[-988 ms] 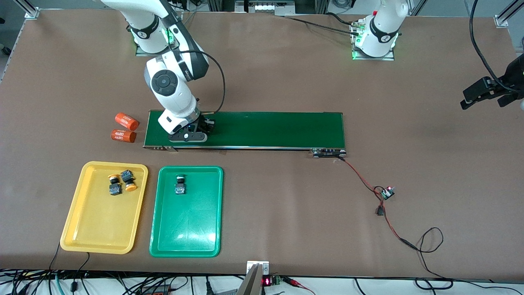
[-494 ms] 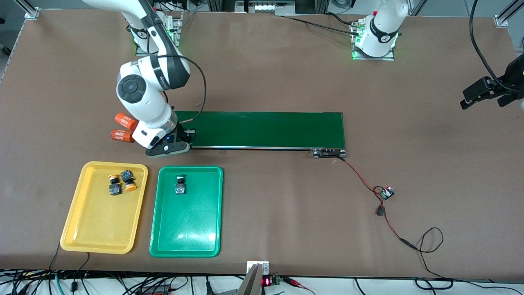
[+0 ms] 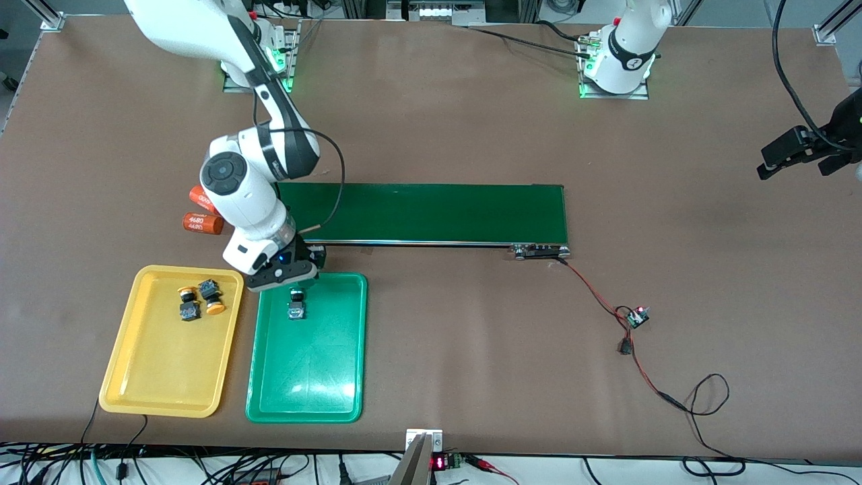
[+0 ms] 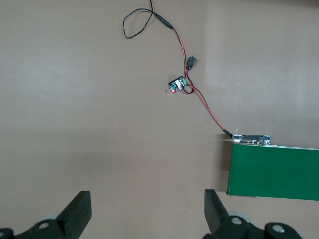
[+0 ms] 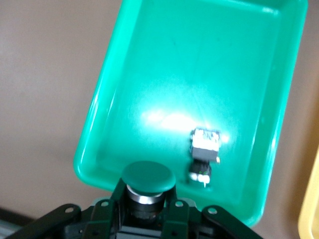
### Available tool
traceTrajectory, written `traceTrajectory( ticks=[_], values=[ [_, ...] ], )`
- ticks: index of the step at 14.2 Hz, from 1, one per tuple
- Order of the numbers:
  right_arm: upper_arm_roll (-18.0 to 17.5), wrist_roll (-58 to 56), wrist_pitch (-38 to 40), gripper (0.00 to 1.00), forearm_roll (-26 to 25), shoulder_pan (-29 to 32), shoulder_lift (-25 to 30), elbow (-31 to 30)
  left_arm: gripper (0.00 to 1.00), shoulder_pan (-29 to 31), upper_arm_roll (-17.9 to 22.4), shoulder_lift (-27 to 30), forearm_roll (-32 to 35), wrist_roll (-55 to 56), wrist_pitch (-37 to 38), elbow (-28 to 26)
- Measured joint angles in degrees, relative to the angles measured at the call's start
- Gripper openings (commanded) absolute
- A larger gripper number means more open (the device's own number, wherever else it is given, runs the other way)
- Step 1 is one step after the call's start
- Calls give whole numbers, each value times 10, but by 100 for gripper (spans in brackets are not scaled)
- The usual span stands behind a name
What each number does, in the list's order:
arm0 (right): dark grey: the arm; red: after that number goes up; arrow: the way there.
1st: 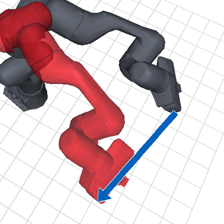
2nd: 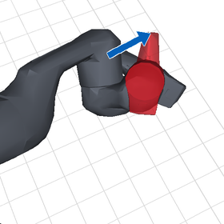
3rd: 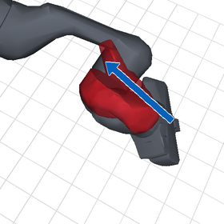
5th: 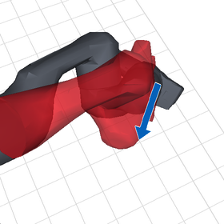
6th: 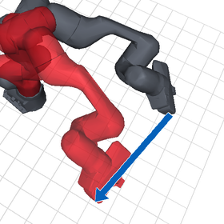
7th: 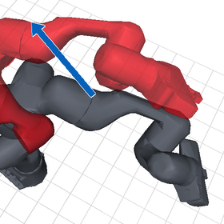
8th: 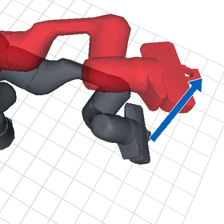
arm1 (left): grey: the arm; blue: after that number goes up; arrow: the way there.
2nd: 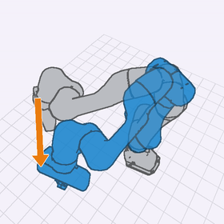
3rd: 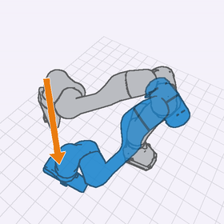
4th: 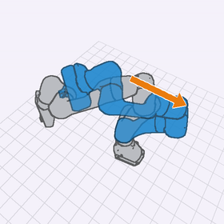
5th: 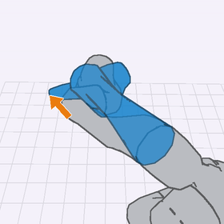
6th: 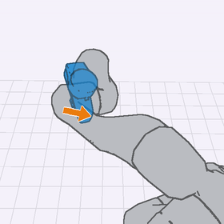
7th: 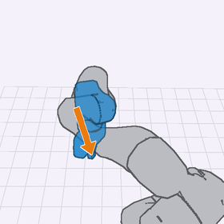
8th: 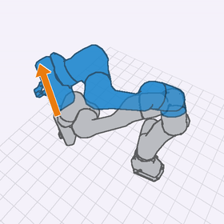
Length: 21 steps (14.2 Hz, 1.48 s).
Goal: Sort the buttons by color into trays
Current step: 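Carry the green-cap button into the green tray and open the right gripper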
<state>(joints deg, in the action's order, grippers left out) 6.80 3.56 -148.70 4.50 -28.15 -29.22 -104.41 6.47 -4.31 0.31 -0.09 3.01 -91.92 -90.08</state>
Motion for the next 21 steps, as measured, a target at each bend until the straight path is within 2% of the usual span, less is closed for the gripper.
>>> traceTrajectory(
  ticks=[2, 7, 9, 14, 15, 17, 18, 19, 20, 21],
  values=[
    [1, -16, -33, 18, 0, 0, -28, 19, 100, 0, 0, 0, 0, 0, 0, 0],
    [21, -64, -180, 18, 0, 3, -100, 31, 100, 0, 0, 0, 0, 0, 0, 0],
    [26, -66, -198, 18, 0, 4, -119, 40, 100, 0, 0, 0, 0, 0, 0, 0],
    [26, -59, -199, 19, 0, 0, -122, 50, 100, 0, 0, 0, 0, 0, 0, 0],
    [26, -55, -199, 22, 0, -2, -122, 50, 100, 0, 0, 0, 0, 0, 0, 0],
    [25, -52, -199, 70, 0, -5, -122, 52, 100, 0, 0, 0, 0, 0, 0, 0],
    [24, -49, -199, 74, 1, -7, -122, 53, 100, 0, 0, 0, 0, 0, 0, 0],
    [24, -45, -199, 86, 1, -7, -122, 53, 100, 0, 0, 0, 0, 0, 0, 0],
    [24, -42, -199, 91, 1, -8, -122, 53, 100, 0, 0, 0, 0, 0, 0, 0],
    [24, -41, -199, 92, 1, -8, -122, 53, 100, 0, 0, 0, 0, 0, 0, 0]
  ],
)
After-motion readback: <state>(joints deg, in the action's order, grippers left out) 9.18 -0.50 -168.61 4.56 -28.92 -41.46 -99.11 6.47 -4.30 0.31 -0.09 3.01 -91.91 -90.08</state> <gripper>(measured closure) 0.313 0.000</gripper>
